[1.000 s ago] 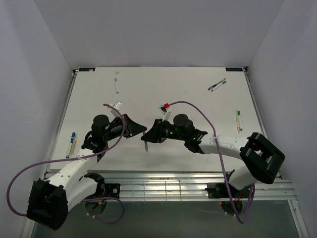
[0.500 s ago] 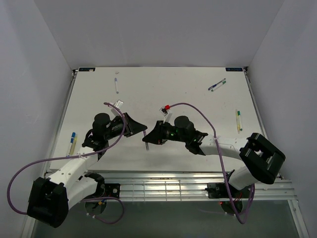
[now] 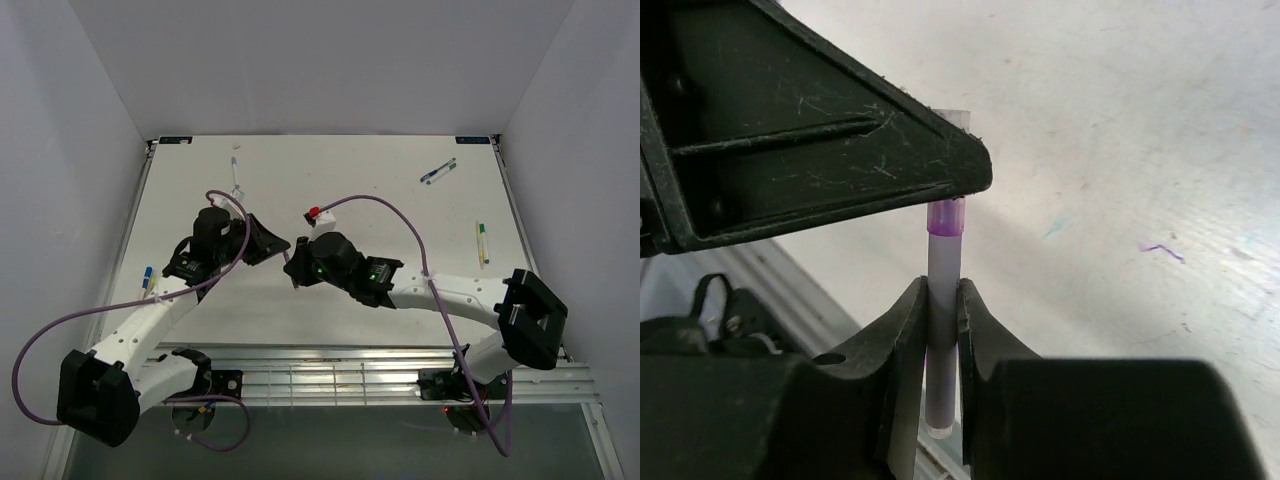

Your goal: Open the pen caps

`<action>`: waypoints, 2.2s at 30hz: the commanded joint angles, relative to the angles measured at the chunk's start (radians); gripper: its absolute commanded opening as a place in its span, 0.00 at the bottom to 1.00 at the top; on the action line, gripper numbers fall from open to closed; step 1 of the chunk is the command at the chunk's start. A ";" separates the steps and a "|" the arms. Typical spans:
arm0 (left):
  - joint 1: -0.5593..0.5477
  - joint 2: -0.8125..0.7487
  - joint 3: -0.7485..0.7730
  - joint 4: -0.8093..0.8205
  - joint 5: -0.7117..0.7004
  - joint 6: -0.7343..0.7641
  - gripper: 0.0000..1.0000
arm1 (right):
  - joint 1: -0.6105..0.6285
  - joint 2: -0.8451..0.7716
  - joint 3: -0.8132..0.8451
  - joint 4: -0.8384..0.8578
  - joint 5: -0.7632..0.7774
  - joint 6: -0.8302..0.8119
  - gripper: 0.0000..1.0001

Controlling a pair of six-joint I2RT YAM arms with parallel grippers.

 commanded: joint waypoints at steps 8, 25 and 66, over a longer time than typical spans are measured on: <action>0.012 0.037 0.126 -0.078 -0.224 -0.069 0.00 | 0.092 0.013 0.033 -0.230 0.210 -0.136 0.08; 0.014 0.020 0.099 0.106 -0.014 0.030 0.00 | -0.134 -0.171 -0.345 0.385 -0.492 0.085 0.08; -0.480 0.264 -0.183 0.087 -0.277 -0.048 0.00 | -0.140 -0.107 -0.404 -0.157 0.122 0.161 0.08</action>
